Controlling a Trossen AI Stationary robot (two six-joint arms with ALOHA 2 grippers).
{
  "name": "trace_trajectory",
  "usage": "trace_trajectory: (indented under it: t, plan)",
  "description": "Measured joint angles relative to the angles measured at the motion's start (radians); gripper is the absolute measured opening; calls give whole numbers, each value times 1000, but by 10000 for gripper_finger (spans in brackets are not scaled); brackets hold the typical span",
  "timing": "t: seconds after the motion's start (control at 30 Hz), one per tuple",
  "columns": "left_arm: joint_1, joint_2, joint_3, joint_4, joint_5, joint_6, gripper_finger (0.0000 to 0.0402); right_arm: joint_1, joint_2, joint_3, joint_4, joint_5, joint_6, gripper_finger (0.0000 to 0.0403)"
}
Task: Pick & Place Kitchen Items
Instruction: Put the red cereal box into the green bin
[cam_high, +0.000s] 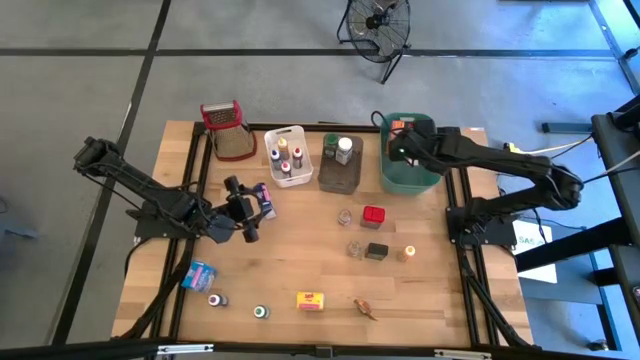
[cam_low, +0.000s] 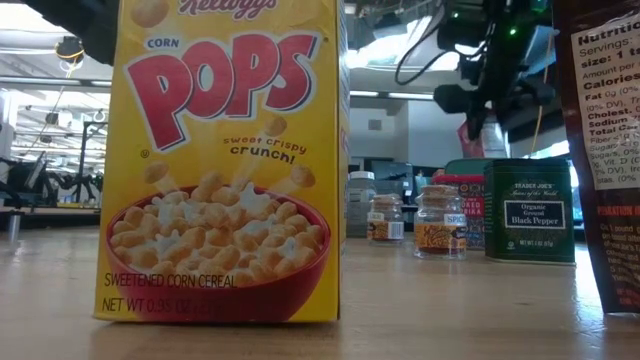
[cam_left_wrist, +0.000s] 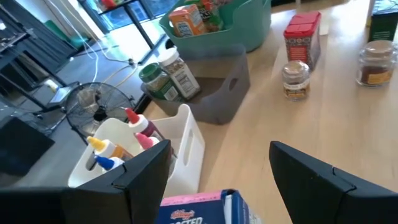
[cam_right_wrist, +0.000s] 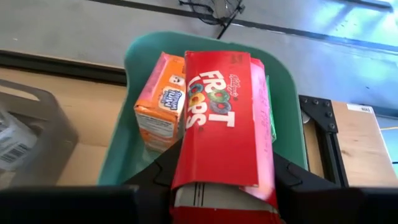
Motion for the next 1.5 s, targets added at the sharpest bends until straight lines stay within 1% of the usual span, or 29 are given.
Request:
trace_trajectory:
  t: [0.23,0.73,0.97,1.1,1.4,1.5]
  plan:
    - [0,0,0,0,8,1,267,-27,51,0,4,-9,0,128]
    - [0,0,0,-1,25,1,267,-62,138,0,90,-6,-16,128]
    - [0,0,0,-1,65,-6,267,-92,203,-1,150,2,-63,128]
    - [0,0,0,-2,70,-23,267,-96,229,-1,194,3,-108,128]
    - [0,1,0,-2,73,-24,267,-99,242,-1,212,3,-113,128]
    - [0,1,0,-2,83,-24,267,-100,242,0,213,20,-113,128]
